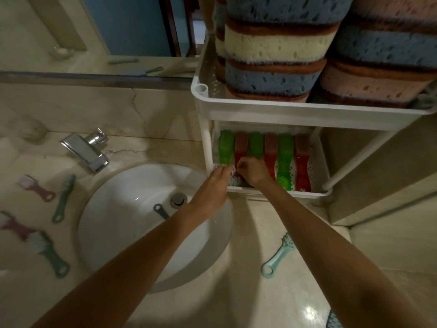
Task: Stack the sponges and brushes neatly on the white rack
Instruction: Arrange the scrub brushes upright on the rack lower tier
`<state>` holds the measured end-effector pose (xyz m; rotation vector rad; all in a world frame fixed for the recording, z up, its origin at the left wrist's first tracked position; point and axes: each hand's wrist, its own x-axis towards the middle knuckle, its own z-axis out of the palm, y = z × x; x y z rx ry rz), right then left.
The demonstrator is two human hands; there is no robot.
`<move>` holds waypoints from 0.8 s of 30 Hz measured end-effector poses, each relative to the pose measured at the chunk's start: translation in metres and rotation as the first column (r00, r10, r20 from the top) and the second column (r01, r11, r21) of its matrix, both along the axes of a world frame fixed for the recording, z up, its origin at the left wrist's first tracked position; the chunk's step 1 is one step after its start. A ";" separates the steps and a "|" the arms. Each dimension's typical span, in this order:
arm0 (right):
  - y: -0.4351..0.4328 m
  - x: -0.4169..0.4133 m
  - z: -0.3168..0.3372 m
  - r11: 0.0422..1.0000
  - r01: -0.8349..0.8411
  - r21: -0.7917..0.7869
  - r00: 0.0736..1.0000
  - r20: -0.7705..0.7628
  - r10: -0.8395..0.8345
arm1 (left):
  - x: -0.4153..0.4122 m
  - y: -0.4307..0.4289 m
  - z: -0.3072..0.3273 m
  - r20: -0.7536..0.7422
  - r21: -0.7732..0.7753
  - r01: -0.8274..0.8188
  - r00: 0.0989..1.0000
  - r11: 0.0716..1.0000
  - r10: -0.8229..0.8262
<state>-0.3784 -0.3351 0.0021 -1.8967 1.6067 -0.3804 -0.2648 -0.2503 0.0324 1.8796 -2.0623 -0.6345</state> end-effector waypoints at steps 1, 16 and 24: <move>0.001 -0.002 0.000 1.000 0.002 0.002 1.000 0.020 -0.002 | -0.001 -0.001 0.001 -0.004 -0.010 0.000 1.000 1.000 0.000; 0.040 -0.040 0.018 0.970 0.191 -0.147 0.973 0.155 -0.168 | -0.014 -0.010 -0.003 0.196 0.009 0.000 0.981 1.000 -0.002; 0.150 -0.089 0.006 0.813 0.550 -0.190 0.824 0.280 -0.492 | -0.076 0.057 -0.021 0.046 -0.073 0.156 0.987 0.985 -0.153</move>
